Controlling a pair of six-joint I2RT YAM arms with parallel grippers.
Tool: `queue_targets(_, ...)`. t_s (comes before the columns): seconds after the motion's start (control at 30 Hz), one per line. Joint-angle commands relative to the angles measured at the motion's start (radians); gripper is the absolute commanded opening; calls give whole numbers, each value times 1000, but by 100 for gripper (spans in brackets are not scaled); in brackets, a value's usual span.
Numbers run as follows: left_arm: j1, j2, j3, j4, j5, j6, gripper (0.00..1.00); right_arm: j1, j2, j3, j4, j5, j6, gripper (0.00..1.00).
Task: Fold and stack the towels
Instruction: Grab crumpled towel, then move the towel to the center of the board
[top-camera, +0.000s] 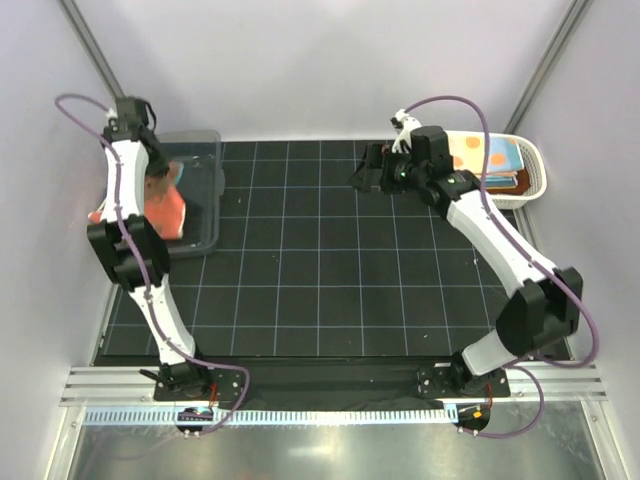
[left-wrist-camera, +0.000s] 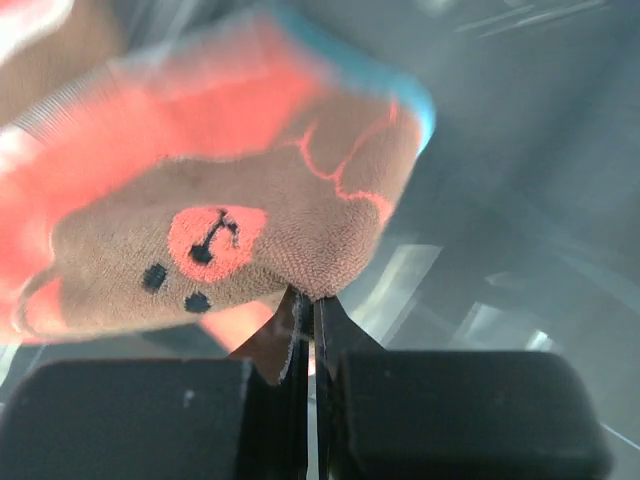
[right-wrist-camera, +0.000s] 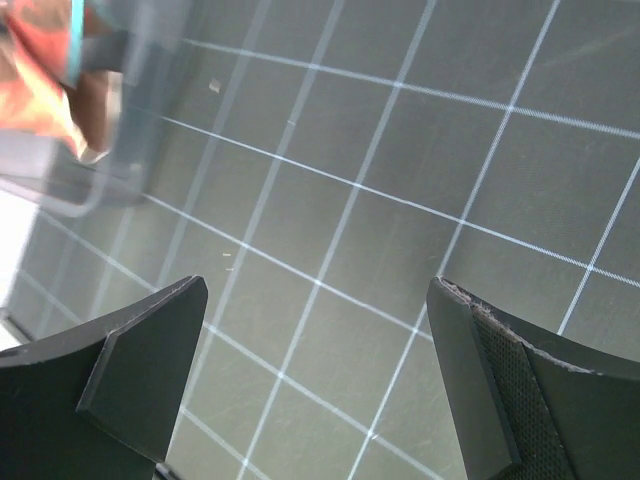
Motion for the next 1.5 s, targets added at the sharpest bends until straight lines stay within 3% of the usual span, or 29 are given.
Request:
queue_targets(0.0, -129, -274, 157, 4, 264, 16, 0, 0, -197, -20, 13, -1, 51, 100)
queue_targets(0.03, -150, -341, 148, 25, 429, 4, 0, 0, -220, -34, 6, 7, 50, 100)
queue_targets(0.1, -201, -415, 110, 103, 551, -88, 0, 0, -255, -45, -66, 57, 25, 100)
queue_targets(0.17, -314, -534, -40, 209, 692, -154, 0, 0, -295, -42, -161, 149, 8, 100)
queue_targets(0.3, -498, -702, -387, 424, 679, -265, 0, 0, -361, -103, -234, 226, -7, 100)
queue_targets(0.37, -590, -760, -603, 478, 609, -282, 1, 0, -389, -134, -254, 222, 5, 100)
queue_targets(0.47, -664, -764, -833, 541, 576, -306, 6, 0, -426, -198, -280, 261, 74, 100)
queue_targets(0.57, -695, -713, -999, 550, 540, -311, 5, 0, -459, -303, -263, 301, 149, 100)
queue_targets(0.73, -736, -617, -1131, 559, 501, -300, 8, 0, -504, -479, -205, 344, 222, 99)
queue_targets(0.83, -785, -639, -1167, 561, 513, -268, 18, 0, -475, -515, -150, 326, 216, 99)
queue_targets(0.97, -802, -682, -1150, 549, 570, -253, 35, 0, -356, -501, 89, 190, 157, 95)
queue_targets(1.03, -787, -696, -1086, 498, 507, -247, 45, 0, -224, -454, 178, 153, 107, 92)
queue_targets(1.07, -772, -689, -1052, 471, 422, -242, 49, -1, -173, -417, 214, 139, 91, 86)
queue_targets(1.1, -752, -675, -1015, 411, 374, -236, 55, -1, -104, -321, 216, 114, 73, 84)
queue_targets(1.17, -682, -597, -871, 340, 247, -222, 56, -1, 84, -155, 206, 81, 36, 76)
queue_targets(1.3, -550, -451, -705, 292, 180, -217, 56, -3, 379, 126, 148, 33, -4, 59)
queue_targets(1.47, -447, -316, -610, 346, 153, -250, 54, -1, 651, 399, 84, 70, -59, 52)
